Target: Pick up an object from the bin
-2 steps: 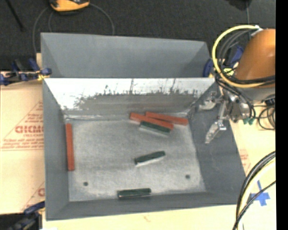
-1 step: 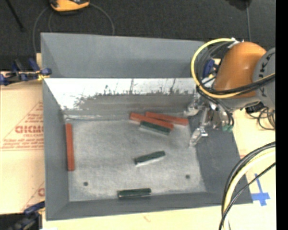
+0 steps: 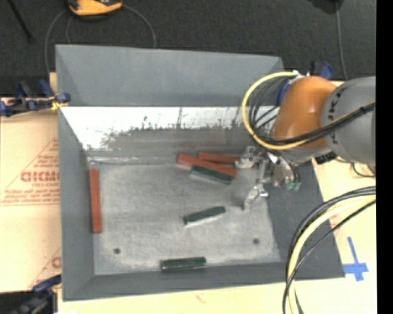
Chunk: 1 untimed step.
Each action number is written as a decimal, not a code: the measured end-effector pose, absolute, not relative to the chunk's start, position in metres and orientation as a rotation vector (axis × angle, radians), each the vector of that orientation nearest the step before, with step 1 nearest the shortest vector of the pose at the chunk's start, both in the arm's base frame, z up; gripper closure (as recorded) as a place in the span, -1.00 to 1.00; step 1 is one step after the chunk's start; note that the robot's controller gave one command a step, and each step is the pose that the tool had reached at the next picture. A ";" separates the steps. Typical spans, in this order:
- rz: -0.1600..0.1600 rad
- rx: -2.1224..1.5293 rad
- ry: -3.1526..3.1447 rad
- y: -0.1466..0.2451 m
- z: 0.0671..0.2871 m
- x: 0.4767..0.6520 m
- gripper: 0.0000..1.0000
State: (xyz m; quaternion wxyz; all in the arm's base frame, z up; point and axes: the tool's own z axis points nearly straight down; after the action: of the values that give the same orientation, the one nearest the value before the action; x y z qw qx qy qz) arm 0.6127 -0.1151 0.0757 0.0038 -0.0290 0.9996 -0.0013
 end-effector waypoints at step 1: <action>-0.003 -0.059 3.131 -0.114 0.078 0.614 -1.00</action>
Offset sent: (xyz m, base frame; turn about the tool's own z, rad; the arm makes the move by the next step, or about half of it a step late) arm 0.0215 0.0705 0.0072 0.0615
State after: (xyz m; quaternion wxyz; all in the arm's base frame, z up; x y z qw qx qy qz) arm 0.6143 -0.1139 0.0778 0.0048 -0.0189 0.9998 -0.0009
